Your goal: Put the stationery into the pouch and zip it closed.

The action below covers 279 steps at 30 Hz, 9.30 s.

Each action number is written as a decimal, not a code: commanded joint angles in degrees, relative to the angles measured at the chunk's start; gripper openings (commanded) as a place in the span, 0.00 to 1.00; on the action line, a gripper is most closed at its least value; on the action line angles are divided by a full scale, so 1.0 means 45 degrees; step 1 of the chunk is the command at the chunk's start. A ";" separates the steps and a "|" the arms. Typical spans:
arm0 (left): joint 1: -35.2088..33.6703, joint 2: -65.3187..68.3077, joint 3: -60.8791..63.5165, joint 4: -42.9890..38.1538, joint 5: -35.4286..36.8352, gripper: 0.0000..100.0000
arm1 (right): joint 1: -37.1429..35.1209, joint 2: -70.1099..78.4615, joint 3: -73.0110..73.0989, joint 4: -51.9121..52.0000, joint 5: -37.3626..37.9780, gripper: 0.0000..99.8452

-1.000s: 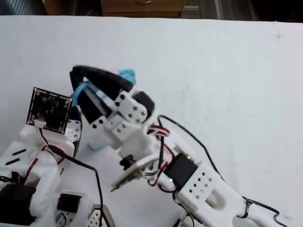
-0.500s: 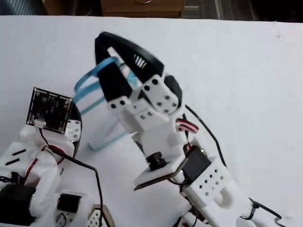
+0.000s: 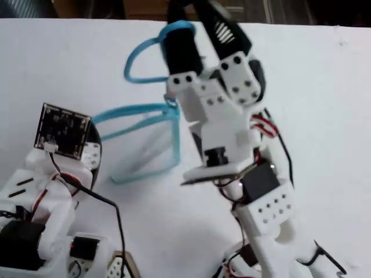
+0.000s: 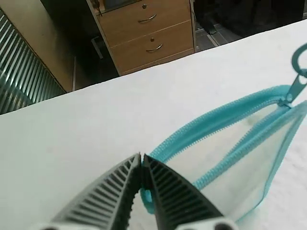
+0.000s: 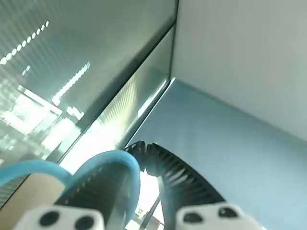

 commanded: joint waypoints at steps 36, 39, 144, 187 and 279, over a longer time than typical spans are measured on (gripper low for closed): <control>0.0166 0.0537 -1.0276 0.5841 0.3868 0.21 | -0.1846 0.5363 -1.2269 1.0227 -0.5118 0.02; 0.0869 -0.1162 -0.7502 0.5841 0.3009 0.21 | -0.1827 0.5480 -1.2425 1.0442 -0.5099 0.02; 0.2999 0.2960 -0.5822 0.2872 0.4122 0.27 | -0.0635 0.6398 -1.2425 0.8781 -0.6877 0.02; 0.4288 0.0987 -0.2852 0.1035 0.2266 0.02 | 0.3155 0.9387 -1.2425 0.7766 -0.6955 0.02; 0.3175 0.1573 0.0039 -0.4513 0.2247 0.02 | 0.1299 0.0107 -0.9514 2.5172 -0.4611 0.37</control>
